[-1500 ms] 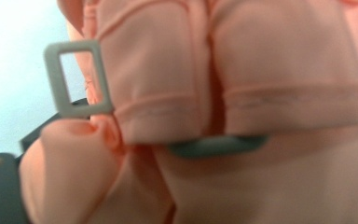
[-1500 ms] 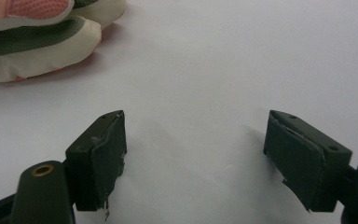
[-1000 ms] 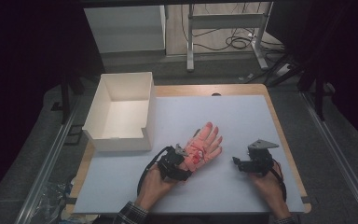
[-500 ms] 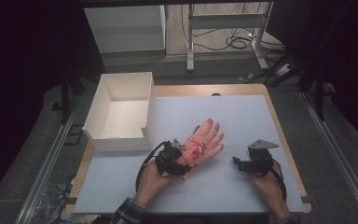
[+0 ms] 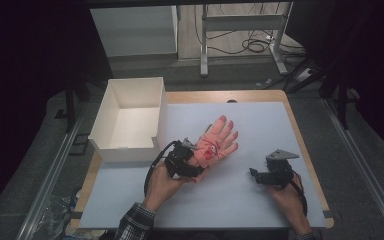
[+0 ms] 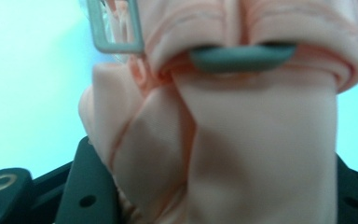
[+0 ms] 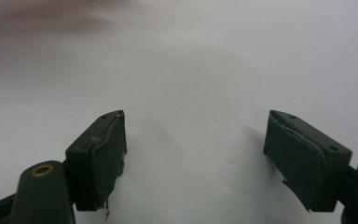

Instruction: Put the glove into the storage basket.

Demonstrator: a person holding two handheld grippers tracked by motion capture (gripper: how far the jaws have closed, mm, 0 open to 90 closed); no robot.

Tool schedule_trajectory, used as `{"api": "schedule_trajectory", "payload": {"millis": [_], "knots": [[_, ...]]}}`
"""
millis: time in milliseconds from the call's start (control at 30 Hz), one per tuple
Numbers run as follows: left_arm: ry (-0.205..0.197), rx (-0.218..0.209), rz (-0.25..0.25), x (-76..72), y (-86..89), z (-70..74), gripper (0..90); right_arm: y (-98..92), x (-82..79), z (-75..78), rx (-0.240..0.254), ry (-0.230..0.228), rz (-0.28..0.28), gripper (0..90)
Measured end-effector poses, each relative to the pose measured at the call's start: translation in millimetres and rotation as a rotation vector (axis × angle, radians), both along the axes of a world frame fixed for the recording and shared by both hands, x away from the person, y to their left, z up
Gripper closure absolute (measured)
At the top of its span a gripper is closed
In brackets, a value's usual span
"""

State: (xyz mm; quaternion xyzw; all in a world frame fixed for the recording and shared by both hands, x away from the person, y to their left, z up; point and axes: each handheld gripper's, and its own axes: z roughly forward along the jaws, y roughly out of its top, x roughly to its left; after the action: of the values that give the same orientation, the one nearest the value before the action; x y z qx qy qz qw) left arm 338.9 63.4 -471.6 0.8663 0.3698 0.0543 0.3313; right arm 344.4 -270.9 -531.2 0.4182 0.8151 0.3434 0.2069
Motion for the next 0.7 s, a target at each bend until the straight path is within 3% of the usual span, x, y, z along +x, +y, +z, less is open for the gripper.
{"api": "schedule_trajectory", "payload": {"millis": [700], "knots": [[-0.045,-0.03,0.059,40.8,11.3,61.3,48.3,0.1,-0.1,-0.1,0.0,0.0,0.0,21.3]]}}
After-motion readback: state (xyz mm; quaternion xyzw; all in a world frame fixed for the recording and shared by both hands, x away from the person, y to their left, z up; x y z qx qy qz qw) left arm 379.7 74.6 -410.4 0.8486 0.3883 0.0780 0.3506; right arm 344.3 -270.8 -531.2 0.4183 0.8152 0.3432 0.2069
